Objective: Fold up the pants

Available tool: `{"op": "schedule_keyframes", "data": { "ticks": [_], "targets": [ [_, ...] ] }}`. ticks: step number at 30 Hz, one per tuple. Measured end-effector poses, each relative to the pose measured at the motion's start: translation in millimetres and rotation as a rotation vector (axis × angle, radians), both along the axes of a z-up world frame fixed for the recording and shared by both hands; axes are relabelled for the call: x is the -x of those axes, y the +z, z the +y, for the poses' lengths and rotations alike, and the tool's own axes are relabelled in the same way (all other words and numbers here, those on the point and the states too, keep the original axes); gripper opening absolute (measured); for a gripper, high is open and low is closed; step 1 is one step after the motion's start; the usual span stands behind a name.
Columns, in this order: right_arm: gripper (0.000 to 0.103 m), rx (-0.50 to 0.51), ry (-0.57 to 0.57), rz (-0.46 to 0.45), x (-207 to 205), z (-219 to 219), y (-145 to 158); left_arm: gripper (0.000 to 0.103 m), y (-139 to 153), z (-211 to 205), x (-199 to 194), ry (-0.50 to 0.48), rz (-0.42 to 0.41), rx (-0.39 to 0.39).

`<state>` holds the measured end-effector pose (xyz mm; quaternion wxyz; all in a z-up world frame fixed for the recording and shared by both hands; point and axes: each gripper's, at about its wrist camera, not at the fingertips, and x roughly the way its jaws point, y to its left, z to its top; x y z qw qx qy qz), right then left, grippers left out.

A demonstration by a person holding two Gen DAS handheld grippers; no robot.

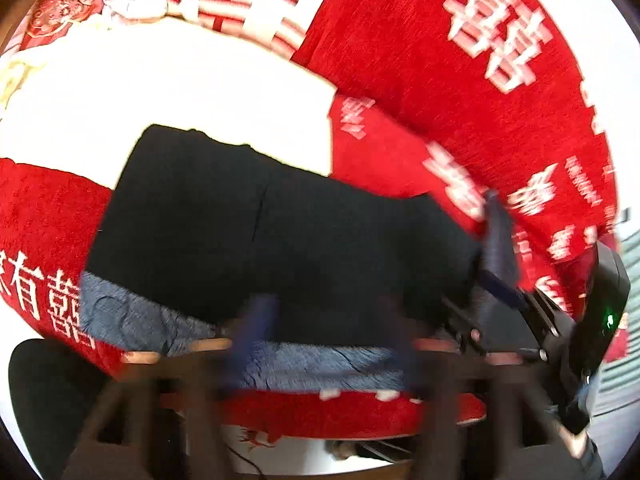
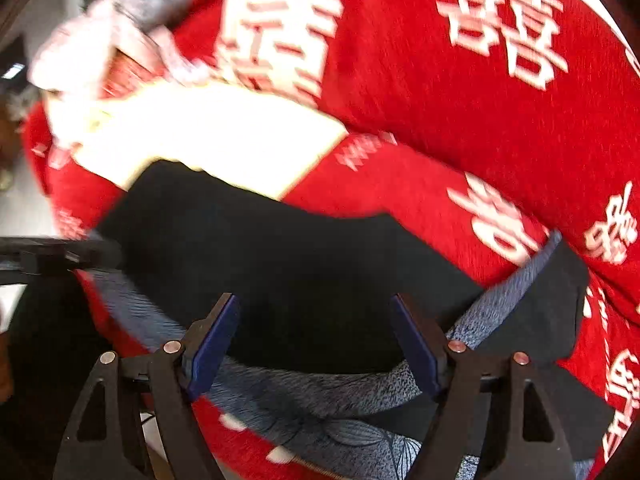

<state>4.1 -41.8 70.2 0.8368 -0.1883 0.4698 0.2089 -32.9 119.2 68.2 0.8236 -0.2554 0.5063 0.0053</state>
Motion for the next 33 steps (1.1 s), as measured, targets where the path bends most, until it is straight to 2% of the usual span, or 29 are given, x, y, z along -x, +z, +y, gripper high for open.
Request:
{"op": "schedule_keyframes", "data": {
  "ticks": [1,3,4,6,8,9,10,12,16,19,21,22,23,25,26,27,28,30,33],
  "targets": [
    [0.08,0.013,-0.023,0.048,-1.8,-3.1,-11.4,0.079,-11.4,-3.5,-7.6,0.002,0.043,-0.024],
    [0.08,0.004,-0.061,0.126,-2.2,-11.9,-29.2,0.079,-32.5,-8.1,-14.7,-0.018,0.107,-0.023],
    [0.08,-0.027,-0.068,0.121,2.5,-19.5,-28.4,0.079,-38.1,-10.5,-15.5,-0.028,0.125,-0.038],
    [0.08,-0.076,-0.08,0.097,5.9,-31.9,-15.4,0.08,-38.6,-20.0,-13.8,-0.06,0.118,-0.11],
    [0.081,-0.088,-0.14,0.03,-5.7,-47.6,3.6,0.086,-38.5,-30.8,-16.0,-0.091,0.13,-0.177],
    [0.081,-0.073,-0.188,-0.008,-16.7,-55.7,10.5,0.094,-39.1,-32.9,-17.8,-0.097,0.135,-0.178],
    [0.083,-0.041,-0.268,-0.05,-35.2,-67.1,17.8,0.095,-40.8,-34.5,-19.7,-0.097,0.146,-0.18],
    [0.089,0.006,-0.416,-0.066,-76.7,-89.5,22.0,0.095,-41.8,-37.0,-22.1,-0.083,0.151,-0.192],
    [0.089,0.161,-0.69,0.06,-175.3,-131.0,-0.6,0.102,-42.3,-40.7,-20.5,-0.076,0.146,-0.216],
    [0.089,0.218,-0.77,0.175,-222.0,-146.1,-24.4,0.102,-46.1,-35.3,-20.2,-0.063,0.155,-0.194],
    [0.089,0.244,-0.826,0.254,-235.7,-155.4,-45.5,0.102,-46.9,-37.3,-22.1,-0.064,0.16,-0.199],
    [0.089,0.234,-0.834,0.289,-233.0,-162.0,-54.0,0.102,-47.0,-37.4,-21.8,-0.065,0.161,-0.2],
    [0.089,0.18,-0.842,0.281,-230.8,-167.6,-52.3,0.102,-47.3,-37.3,-21.9,-0.064,0.16,-0.2],
    [0.071,0.097,-0.855,0.282,-222.5,-179.5,-45.3,0.102,-48.0,-37.4,-22.8,-0.063,0.157,-0.2],
    [0.052,0.073,-0.846,0.279,-218.7,-183.9,-39.8,0.102,-49.0,-39.5,-26.4,-0.061,0.156,-0.203],
    [0.029,0.048,-0.832,0.28,-214.1,-188.5,-34.7,0.102,-48.5,-40.6,-25.3,-0.061,0.156,-0.206],
    [0.02,-0.001,-0.834,0.283,-205.9,-196.1,-27.5,0.102,-48.8,-40.3,-25.3,-0.061,0.156,-0.206],
    [0.016,-0.12,-0.877,0.244,-179.5,-215.4,-9.3,0.102,-49.0,-39.8,-25.3,-0.063,0.156,-0.201],
    [0.015,-0.254,-0.944,0.117,-120.4,-243.6,21.1,0.102,-49.0,-38.8,-24.1,-0.065,0.152,-0.196]
  ]
}}
